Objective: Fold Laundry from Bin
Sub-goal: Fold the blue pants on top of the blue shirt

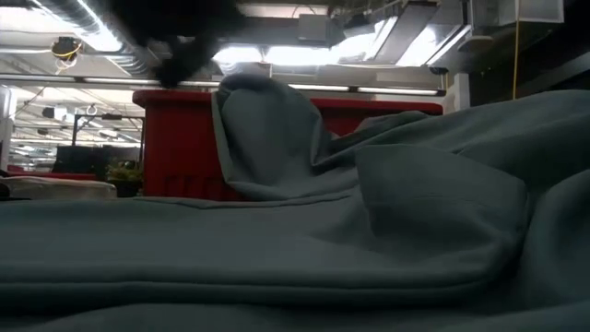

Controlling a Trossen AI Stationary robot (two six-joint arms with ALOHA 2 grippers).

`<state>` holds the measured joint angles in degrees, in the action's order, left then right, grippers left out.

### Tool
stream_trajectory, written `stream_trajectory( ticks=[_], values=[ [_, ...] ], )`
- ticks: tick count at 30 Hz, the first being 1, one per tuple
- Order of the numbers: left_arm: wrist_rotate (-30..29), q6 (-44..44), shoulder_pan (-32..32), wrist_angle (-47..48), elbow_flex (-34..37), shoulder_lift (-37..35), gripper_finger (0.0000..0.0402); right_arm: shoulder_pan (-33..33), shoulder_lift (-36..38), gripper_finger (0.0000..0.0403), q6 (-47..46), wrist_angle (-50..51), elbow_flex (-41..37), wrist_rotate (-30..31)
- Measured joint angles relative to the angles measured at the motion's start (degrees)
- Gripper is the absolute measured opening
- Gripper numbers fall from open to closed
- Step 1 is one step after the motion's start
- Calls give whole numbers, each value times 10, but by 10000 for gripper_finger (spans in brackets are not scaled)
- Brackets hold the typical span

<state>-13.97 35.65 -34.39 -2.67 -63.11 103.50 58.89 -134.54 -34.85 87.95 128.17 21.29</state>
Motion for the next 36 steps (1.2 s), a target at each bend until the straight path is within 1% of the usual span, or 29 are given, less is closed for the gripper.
stream_trajectory(
  ticks=[3, 5, 7, 9, 12, 17, 22, 24, 28, 36],
  values=[
    [-7, 57, -42, 42, 0, 4, 59, 19, 0, 168, -53, 12, -2, 55],
    [-30, 94, -69, 79, 0, 9, 59, 24, 0, 168, -78, 13, -18, 73],
    [-59, 127, -93, 104, 0, 14, 59, 24, 0, 168, -91, 15, -41, 71],
    [-87, 155, -115, 124, 0, 18, 59, 22, 0, 168, -97, 15, -71, 48],
    [-104, 199, -138, 161, 0, 30, 59, 15, 0, 168, -100, 16, -118, 31],
    [-98, 265, -160, 219, 0, 59, 59, -3, 0, 168, -100, 21, -179, 25],
    [-69, 305, -167, 276, -4, 69, 59, -38, 0, 168, -99, 20, -214, 26],
    [-66, 313, -167, 302, -4, 68, 59, -55, 0, 168, -97, 20, -224, 28],
    [-61, 313, -168, 335, -3, 68, 59, -91, 0, 168, -65, 21, -239, 47],
    [-56, 313, -171, 385, -3, 68, 59, -149, 0, 168, 61, 20, -241, 61]
  ],
)
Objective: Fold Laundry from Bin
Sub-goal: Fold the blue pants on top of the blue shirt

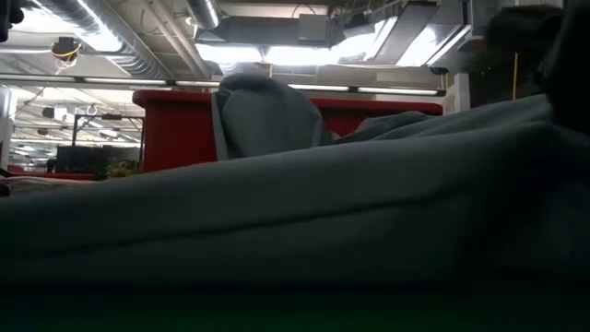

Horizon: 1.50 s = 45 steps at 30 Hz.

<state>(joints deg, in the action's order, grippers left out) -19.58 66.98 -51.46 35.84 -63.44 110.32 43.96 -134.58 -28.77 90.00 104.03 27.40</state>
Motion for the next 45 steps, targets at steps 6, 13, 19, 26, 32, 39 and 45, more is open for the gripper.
stream_trajectory(
  ticks=[6, 13, 19, 26, 32, 39, 45],
  values=[
    [0, 5, -11, 20, 0, -1, 59, -22, 0, 168, 83, 0, 0, -20],
    [-9, 22, -26, 28, 1, -1, 59, -5, 31, 168, 77, 0, 0, -22],
    [-11, 34, -26, 28, 1, -1, 59, 35, 82, 168, -6, 1, 15, -21],
    [-20, 35, -27, 24, 2, -1, 59, 118, 101, 168, -110, -1, 61, -47],
    [-23, 36, -27, 20, 3, -1, 59, 198, 101, 168, -265, -41, 61, -96],
    [-24, 48, -27, 18, 3, -1, 59, 278, 93, 168, -478, -90, 61, -96],
    [-26, 49, -27, 16, 3, -1, 59, 297, 63, 168, -576, -85, 60, -74]
  ],
)
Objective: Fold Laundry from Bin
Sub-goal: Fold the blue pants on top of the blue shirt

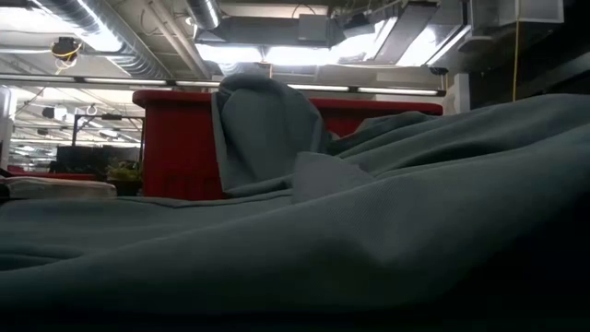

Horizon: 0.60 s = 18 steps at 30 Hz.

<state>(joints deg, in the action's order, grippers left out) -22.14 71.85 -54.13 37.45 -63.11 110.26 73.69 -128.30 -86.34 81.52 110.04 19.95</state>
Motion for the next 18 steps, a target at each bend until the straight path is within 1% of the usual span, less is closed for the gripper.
stream_trajectory(
  ticks=[5, 11, 18],
  values=[
    [-6, 0, 0, -3, 0, 0, 59, -9, -29, 168, -8, 4, 0, 0],
    [-10, 0, 0, -5, 1, 0, 59, -26, -51, 168, -9, 36, -1, -15],
    [-11, 1, 0, -8, 1, 0, 59, -37, -52, 168, -9, 35, -45, -20]
  ],
)
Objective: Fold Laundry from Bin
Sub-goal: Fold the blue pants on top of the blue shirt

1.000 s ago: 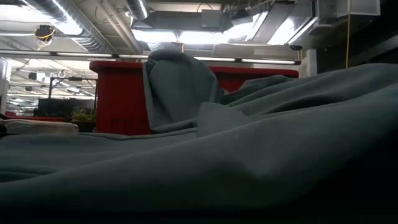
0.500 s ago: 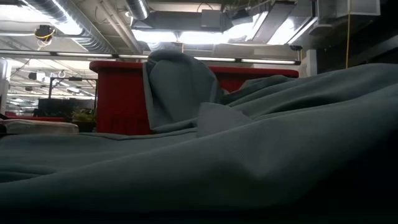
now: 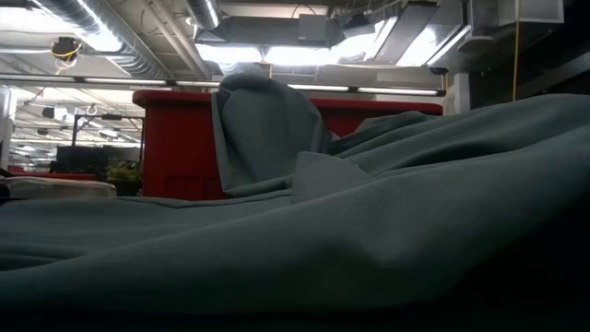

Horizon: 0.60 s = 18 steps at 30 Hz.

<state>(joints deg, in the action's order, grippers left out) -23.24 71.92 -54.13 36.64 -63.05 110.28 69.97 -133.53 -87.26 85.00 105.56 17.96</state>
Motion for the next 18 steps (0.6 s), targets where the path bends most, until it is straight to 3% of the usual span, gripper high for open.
stream_trajectory(
  ticks=[7, 18],
  values=[
    [0, 0, 0, 0, 0, 0, 59, 1, 0, 168, 0, -29, -6, 84],
    [0, 0, 0, 0, 0, 0, 59, 0, 0, 168, 0, -29, -6, 144]
  ],
)
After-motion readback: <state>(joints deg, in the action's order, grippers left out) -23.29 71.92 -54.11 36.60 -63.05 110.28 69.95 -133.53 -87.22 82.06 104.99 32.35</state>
